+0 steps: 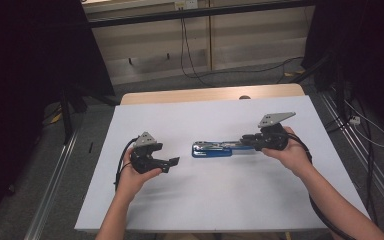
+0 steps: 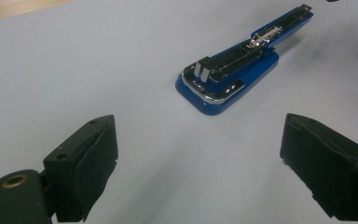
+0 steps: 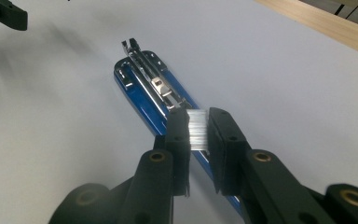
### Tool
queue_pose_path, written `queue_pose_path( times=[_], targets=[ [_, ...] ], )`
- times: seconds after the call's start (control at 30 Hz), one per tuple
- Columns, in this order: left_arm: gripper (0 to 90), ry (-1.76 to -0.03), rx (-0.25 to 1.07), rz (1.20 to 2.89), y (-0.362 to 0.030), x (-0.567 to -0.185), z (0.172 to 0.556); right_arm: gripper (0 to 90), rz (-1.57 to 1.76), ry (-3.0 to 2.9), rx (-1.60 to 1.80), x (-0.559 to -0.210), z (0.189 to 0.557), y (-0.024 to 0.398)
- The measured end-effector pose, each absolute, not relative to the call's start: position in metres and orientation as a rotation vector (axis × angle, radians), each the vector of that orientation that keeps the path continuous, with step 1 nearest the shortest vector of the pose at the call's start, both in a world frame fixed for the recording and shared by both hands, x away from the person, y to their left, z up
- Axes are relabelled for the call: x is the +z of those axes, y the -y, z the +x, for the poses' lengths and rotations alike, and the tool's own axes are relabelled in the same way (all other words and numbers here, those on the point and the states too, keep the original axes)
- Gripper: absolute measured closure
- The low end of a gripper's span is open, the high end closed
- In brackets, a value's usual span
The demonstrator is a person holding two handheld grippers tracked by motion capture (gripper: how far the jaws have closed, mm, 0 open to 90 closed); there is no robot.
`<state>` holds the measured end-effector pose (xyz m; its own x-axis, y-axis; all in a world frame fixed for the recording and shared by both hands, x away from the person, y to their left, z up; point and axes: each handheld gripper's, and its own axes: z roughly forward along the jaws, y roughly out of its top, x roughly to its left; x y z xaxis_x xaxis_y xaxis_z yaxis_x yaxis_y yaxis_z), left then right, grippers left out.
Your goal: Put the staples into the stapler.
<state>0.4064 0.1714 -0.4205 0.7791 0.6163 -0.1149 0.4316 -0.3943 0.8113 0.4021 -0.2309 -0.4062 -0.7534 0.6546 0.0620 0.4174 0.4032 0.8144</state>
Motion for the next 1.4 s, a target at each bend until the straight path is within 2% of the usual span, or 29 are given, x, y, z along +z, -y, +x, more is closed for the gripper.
queue_pose_path(
  times=[0.57, 1.4],
  targets=[
    [11.3, -0.79, 0.256, 2.043, -0.174, -0.42, 0.406, 79.2, 0.843, -2.454, 1.283, -0.4, 0.415, 0.217],
    [11.3, -0.789, 0.256, 2.052, -0.175, -0.421, 0.406, 79.2, 0.751, -2.526, 1.308, -0.411, 0.431, 0.199]
  ],
)
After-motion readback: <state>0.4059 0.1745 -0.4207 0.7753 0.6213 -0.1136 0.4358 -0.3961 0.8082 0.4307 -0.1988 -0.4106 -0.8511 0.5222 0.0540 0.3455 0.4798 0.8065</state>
